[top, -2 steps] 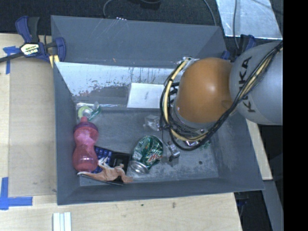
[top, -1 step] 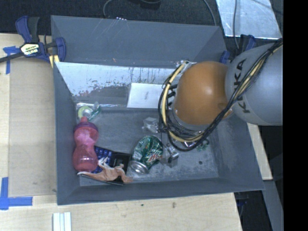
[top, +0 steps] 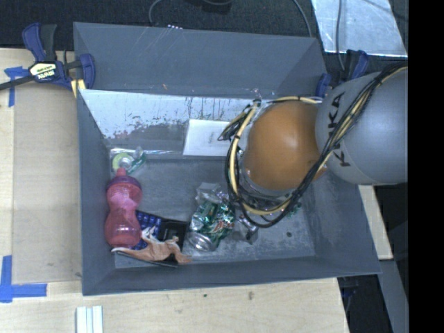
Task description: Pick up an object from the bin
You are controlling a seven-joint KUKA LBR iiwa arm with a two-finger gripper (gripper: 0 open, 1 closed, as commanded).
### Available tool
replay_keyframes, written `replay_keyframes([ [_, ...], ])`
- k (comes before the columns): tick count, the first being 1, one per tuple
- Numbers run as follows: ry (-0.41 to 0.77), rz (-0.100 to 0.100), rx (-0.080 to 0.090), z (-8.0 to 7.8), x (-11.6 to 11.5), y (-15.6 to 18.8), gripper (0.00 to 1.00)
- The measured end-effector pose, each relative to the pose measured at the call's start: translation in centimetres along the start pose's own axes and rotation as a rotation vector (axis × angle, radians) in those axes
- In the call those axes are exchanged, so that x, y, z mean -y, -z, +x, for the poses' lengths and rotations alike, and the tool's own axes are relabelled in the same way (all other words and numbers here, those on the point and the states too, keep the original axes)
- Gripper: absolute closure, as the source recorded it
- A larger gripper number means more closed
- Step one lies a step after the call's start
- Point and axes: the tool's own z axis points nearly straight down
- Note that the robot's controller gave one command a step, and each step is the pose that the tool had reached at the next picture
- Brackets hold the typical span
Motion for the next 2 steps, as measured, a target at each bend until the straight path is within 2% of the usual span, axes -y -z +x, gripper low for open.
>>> replay_keyframes([
  [1, 0.040, -0.005, -0.006, -0.9, 0.5, -3.6, 0.00],
  [2, 0.044, -0.003, -0.002, -1.4, 0.9, -4.7, 0.00],
])
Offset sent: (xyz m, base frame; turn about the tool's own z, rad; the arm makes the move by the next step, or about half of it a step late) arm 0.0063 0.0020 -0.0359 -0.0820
